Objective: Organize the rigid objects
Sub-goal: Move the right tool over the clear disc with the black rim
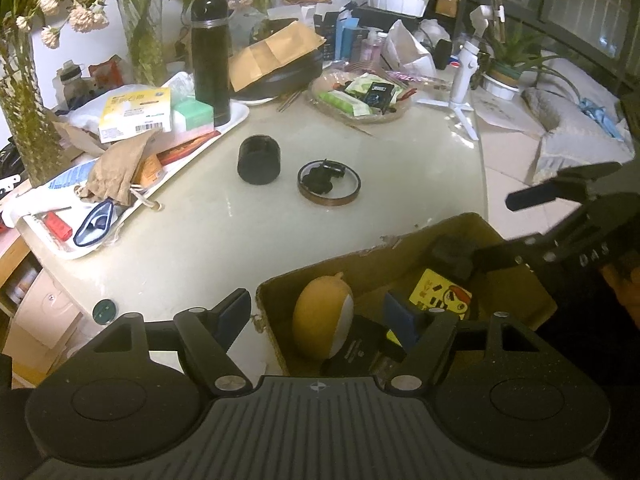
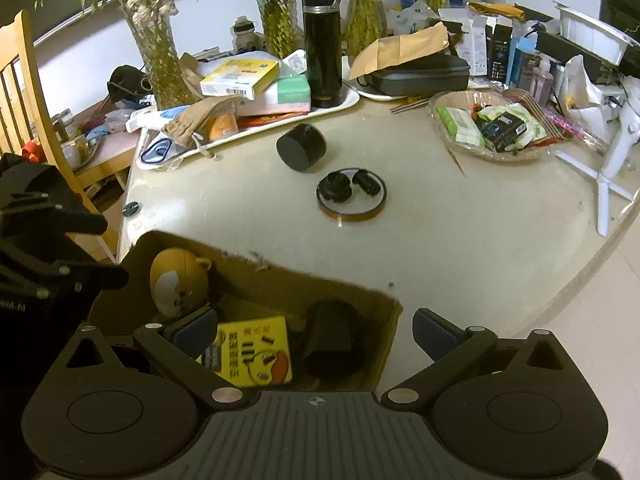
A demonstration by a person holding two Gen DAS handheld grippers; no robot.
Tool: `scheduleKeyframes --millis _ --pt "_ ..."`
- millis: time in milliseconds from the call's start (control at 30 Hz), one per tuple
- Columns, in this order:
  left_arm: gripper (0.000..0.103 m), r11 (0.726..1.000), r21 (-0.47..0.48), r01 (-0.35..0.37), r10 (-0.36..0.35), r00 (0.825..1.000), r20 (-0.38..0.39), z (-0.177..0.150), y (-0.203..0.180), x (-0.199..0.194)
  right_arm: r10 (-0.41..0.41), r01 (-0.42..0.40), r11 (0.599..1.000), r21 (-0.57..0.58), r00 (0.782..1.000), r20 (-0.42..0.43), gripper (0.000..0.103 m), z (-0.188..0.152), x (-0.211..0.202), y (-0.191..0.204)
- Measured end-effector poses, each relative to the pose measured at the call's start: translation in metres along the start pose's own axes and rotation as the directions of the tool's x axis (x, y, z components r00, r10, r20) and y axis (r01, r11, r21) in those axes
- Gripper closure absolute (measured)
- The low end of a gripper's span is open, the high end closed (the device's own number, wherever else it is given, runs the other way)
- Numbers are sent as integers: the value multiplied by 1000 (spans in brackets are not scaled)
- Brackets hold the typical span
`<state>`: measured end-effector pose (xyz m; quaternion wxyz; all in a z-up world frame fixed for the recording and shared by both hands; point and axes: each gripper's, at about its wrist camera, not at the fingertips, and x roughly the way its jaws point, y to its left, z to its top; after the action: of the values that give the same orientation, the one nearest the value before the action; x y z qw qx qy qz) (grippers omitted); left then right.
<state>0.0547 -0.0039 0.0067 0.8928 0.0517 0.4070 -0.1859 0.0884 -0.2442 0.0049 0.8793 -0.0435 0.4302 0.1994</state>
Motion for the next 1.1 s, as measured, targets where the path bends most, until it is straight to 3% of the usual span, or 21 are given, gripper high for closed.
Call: scheduleKeyframes --millis 233,500,1100 --pt "30 1000 10 26 -26 1000 11 7 -2 4 7 -6 1000 -27 1000 19 0 30 12 -4" --pt "30 1000 4 19 -20 999 40 21 4 1 77 -77 997 8 997 32 0 64 30 -15" --pt "30 999 6 44 -44 998 38 17 1 5 63 -67 991 -116 997 -37 0 85 89 -31"
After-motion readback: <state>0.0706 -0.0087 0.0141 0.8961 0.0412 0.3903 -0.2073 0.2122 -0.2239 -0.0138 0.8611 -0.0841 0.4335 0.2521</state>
